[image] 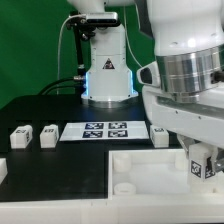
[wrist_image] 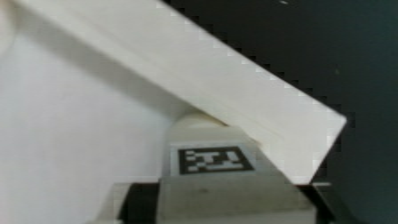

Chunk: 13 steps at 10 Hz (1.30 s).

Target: Assemble one leg

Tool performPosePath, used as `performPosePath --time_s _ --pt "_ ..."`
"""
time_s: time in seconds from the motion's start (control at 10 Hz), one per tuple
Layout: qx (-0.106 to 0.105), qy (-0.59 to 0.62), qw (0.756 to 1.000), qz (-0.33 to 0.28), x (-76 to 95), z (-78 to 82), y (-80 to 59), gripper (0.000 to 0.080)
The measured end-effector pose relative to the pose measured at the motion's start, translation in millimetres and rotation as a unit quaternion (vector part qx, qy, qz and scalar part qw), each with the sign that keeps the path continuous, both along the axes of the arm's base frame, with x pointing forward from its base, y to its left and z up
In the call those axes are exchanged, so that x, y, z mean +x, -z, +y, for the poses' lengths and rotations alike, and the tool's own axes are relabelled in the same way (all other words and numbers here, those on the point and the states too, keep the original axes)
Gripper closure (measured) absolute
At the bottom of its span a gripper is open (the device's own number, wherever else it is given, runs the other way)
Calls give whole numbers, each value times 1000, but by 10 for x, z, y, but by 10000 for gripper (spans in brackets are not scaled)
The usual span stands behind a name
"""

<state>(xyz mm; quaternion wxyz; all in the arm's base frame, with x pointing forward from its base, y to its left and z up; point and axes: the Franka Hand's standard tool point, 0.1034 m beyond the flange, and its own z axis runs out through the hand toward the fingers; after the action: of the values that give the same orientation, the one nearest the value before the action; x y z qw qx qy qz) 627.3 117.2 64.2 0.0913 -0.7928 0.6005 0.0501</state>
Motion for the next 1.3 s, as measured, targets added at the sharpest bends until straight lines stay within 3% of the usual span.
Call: performPosePath --time_s 0.2,0.5,0.6,0.7,1.0,1.3 --pt "28 110 993 20 6 -2 1 502" --pt "29 148 988 30 -6 47 3 503" --pt "28 126 991 25 -6 48 3 320" --pt "23 66 997 13 -37 94 23 209" --pt "10 -133 991 -21 -70 131 14 153" --pt "2 -288 956 -53 -69 102 17 150"
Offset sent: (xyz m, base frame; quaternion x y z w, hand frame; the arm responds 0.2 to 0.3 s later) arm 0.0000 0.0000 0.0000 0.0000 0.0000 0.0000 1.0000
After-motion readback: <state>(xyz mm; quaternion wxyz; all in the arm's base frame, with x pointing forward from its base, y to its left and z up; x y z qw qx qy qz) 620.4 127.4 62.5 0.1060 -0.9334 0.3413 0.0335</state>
